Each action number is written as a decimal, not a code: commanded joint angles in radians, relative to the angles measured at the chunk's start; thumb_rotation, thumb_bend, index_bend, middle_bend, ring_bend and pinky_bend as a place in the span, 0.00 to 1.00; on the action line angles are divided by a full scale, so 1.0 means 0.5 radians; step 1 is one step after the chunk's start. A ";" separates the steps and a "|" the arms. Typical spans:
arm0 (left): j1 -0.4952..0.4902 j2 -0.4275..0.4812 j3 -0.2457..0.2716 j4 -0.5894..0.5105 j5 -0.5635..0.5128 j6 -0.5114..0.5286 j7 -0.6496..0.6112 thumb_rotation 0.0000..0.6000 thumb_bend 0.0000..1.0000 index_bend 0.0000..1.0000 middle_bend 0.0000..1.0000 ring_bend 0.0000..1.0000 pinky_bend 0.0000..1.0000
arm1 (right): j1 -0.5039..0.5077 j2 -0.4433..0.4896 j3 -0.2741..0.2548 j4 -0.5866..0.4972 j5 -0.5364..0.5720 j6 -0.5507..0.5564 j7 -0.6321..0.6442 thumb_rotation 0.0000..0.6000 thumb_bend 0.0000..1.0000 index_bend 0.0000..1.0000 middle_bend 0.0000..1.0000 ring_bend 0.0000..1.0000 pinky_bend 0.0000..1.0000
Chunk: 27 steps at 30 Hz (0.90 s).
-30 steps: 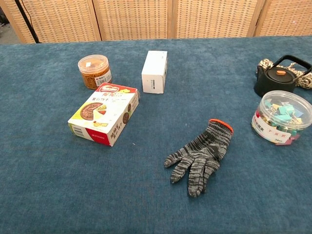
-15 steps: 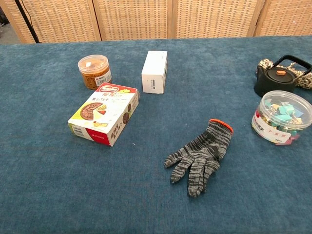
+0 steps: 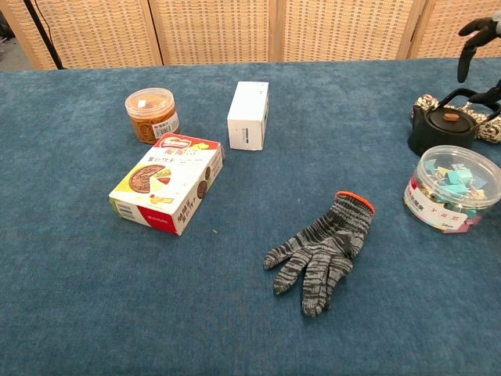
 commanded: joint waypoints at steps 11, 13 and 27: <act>0.008 0.011 -0.001 0.003 0.001 0.015 -0.031 1.00 0.04 0.00 0.00 0.00 0.00 | 0.183 -0.150 -0.107 0.179 0.226 -0.048 -0.117 1.00 0.37 0.42 0.00 0.00 0.00; 0.009 0.012 0.002 0.003 0.010 0.018 -0.033 1.00 0.04 0.00 0.00 0.00 0.00 | 0.196 -0.163 -0.117 0.200 0.231 -0.048 -0.114 1.00 0.37 0.43 0.00 0.00 0.00; 0.017 0.009 0.006 0.009 0.022 0.034 -0.039 1.00 0.04 0.00 0.00 0.00 0.00 | 0.299 -0.255 -0.191 0.384 0.247 -0.074 -0.153 1.00 0.39 0.42 0.00 0.00 0.00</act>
